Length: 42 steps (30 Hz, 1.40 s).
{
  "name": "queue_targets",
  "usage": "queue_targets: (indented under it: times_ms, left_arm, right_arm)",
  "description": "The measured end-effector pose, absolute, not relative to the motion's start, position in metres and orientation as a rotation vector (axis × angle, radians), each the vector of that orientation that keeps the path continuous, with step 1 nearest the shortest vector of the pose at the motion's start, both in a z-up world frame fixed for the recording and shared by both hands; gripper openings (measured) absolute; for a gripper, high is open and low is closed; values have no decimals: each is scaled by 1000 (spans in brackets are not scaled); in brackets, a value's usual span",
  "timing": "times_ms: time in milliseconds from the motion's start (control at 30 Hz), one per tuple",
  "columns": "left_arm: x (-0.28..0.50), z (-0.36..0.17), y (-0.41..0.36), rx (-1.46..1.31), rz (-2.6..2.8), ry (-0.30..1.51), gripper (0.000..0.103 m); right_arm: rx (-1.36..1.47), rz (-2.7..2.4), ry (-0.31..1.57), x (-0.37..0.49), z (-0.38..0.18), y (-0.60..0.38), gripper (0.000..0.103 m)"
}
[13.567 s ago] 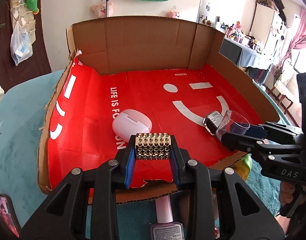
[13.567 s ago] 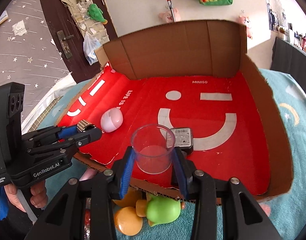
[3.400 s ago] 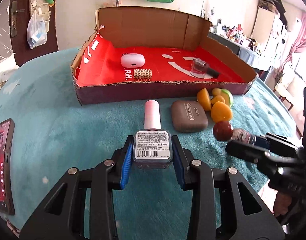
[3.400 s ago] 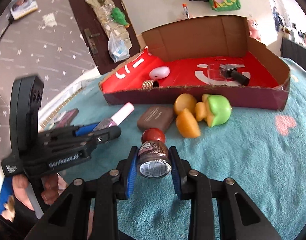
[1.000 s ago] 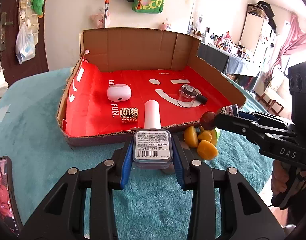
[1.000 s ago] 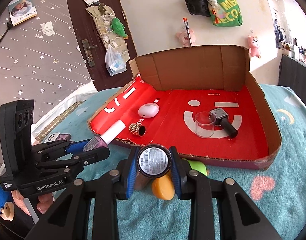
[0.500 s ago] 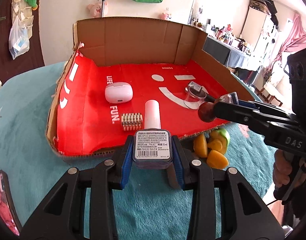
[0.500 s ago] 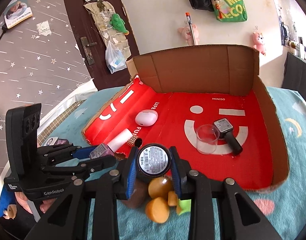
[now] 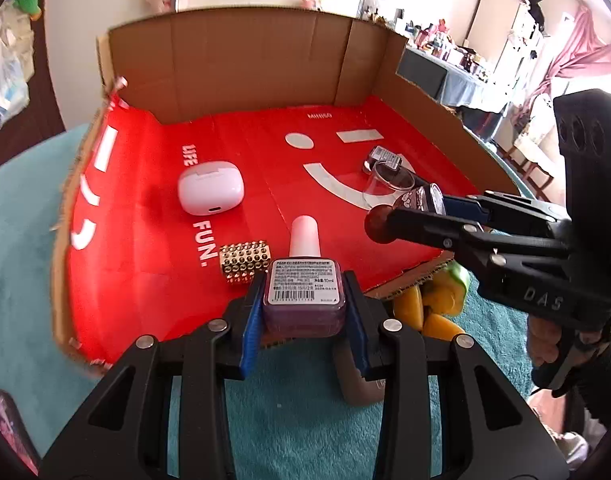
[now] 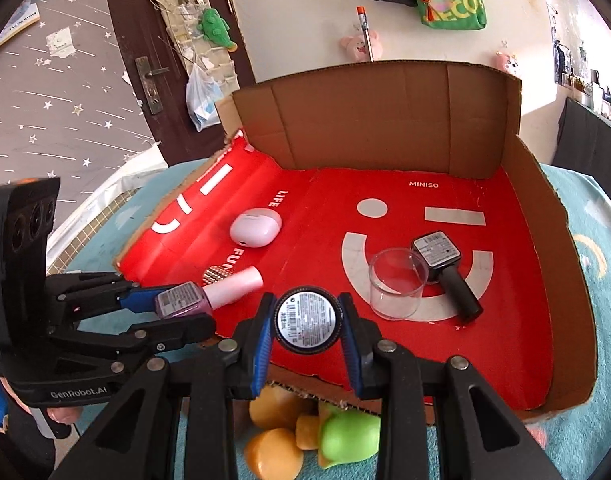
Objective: Organize rigid objects
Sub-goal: 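Carry the nail polish bottle and glitter jar into the box with both tools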
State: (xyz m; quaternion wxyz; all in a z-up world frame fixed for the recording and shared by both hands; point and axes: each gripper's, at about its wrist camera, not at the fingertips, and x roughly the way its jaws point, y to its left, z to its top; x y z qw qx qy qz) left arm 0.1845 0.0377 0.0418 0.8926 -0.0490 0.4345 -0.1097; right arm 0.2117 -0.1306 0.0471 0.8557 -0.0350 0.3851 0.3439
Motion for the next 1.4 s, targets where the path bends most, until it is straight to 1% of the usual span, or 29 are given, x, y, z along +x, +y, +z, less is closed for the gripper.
queue_targets:
  times_ms: [267,433,733,833,1400]
  left_arm:
    - [207,26,48,-131,-227,980,34]
    - [207,24,52,-159,-227,979,34]
    - [207,26,51,-137,-196,961,34]
    - [213,22,53,-151,-196,978,34]
    - [239,20,53,-99,-85,928,34]
  right_arm:
    - [-95,694,854,222,35,-130,33]
    - [-92,691,877,226,31,-134,33]
    - [-110,653,852,231,31,-130,33]
    - [-112,642,848,232,31,-129,33]
    - [-96,592,835,248,33,-130,33]
